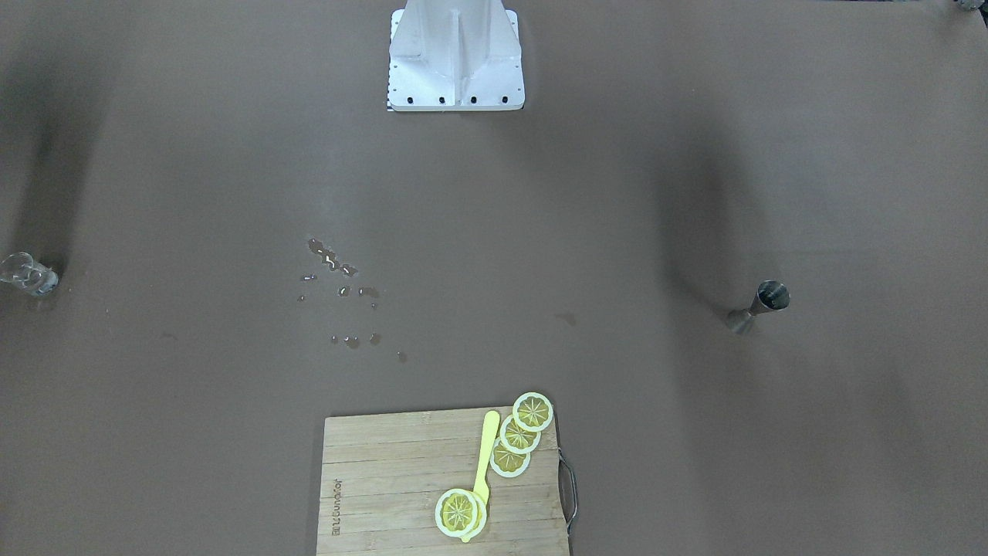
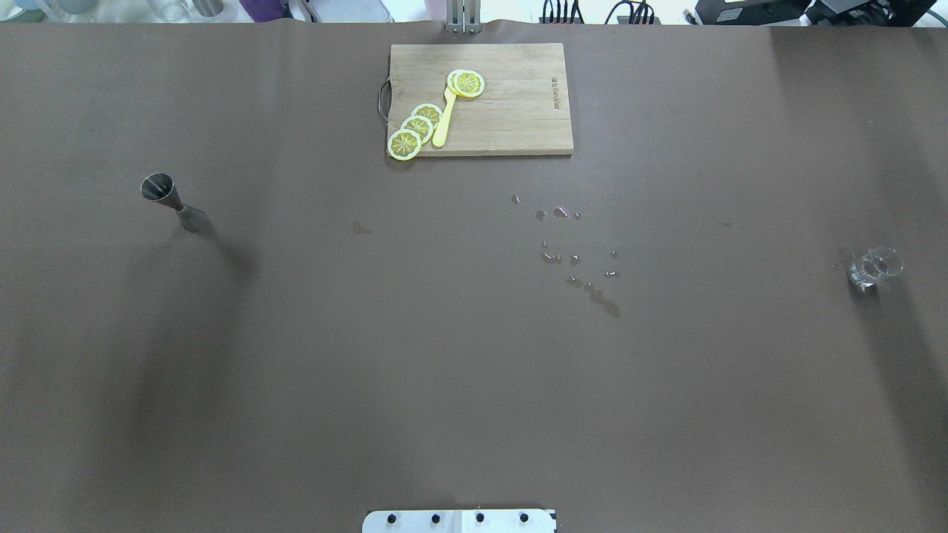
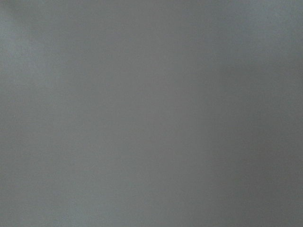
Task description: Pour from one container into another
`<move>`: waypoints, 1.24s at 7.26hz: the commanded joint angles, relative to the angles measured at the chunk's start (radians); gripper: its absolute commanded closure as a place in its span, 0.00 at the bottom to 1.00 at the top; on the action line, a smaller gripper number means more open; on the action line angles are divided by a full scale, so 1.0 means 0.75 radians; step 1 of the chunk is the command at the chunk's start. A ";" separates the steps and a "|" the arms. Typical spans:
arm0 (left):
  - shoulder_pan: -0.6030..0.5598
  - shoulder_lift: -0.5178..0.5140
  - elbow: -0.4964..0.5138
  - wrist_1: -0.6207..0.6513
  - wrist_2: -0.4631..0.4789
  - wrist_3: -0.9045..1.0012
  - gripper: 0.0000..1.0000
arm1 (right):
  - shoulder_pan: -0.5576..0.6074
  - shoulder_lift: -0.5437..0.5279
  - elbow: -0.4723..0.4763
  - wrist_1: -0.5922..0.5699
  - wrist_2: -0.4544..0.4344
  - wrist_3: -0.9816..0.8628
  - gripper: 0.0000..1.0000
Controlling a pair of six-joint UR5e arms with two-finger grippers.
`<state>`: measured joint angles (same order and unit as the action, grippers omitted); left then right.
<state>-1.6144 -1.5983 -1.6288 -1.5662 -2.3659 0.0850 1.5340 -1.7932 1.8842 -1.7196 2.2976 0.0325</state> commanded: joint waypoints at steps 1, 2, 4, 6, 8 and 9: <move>-0.001 0.004 0.010 -0.002 -0.001 0.003 0.02 | 0.000 -0.002 -0.001 0.000 -0.002 0.000 0.00; -0.001 0.016 0.004 -0.002 -0.001 0.003 0.02 | 0.000 -0.002 -0.001 0.000 0.000 0.000 0.00; -0.001 0.026 0.010 -0.002 0.001 0.011 0.02 | 0.000 0.000 -0.001 0.000 -0.002 0.000 0.00; -0.001 0.051 0.002 -0.004 -0.001 0.011 0.02 | 0.000 0.000 0.001 0.002 0.002 0.002 0.00; -0.003 0.053 0.000 -0.004 -0.001 0.011 0.02 | 0.000 0.000 -0.001 0.000 -0.004 0.000 0.00; -0.003 0.053 0.000 -0.002 -0.001 0.011 0.02 | 0.000 0.002 0.005 0.002 0.000 0.000 0.00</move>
<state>-1.6165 -1.5593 -1.6288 -1.5689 -2.3669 0.0936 1.5340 -1.7928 1.8851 -1.7192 2.2963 0.0324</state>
